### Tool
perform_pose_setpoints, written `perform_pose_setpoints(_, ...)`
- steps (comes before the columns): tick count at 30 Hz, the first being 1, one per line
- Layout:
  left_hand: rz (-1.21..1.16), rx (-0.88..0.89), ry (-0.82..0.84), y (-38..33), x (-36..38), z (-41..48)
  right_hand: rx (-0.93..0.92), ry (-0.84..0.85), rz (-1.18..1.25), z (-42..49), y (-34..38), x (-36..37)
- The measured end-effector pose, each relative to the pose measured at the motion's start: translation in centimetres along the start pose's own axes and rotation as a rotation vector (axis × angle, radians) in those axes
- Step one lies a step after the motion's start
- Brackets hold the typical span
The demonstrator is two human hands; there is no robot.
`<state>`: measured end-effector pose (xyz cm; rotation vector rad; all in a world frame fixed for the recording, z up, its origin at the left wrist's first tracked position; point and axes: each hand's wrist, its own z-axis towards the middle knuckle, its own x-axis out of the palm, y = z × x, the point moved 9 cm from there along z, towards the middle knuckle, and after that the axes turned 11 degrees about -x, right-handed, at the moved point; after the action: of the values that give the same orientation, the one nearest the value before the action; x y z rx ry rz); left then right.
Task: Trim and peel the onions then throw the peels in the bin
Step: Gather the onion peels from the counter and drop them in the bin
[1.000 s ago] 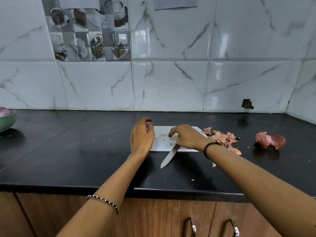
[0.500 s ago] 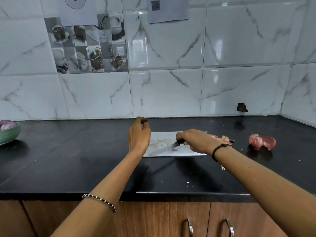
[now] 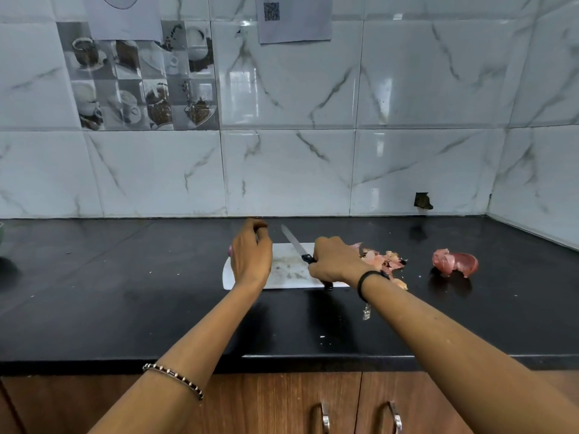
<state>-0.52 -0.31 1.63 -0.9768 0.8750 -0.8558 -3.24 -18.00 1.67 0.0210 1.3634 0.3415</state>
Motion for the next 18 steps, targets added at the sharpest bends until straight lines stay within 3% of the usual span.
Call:
perform_pose_setpoints(12, 0.062, -0.015, 0.090, -0.2, 3.7, -1.5, -0.033, -0.087, 0.042, 0.2, 0.3, 0.6)
perform_pose_setpoints(18, 0.106, 0.013, 0.091, -0.3, 4.3, -2.1, -0.168, -0.107, 0.093, -1.0, 0.9, 1.6)
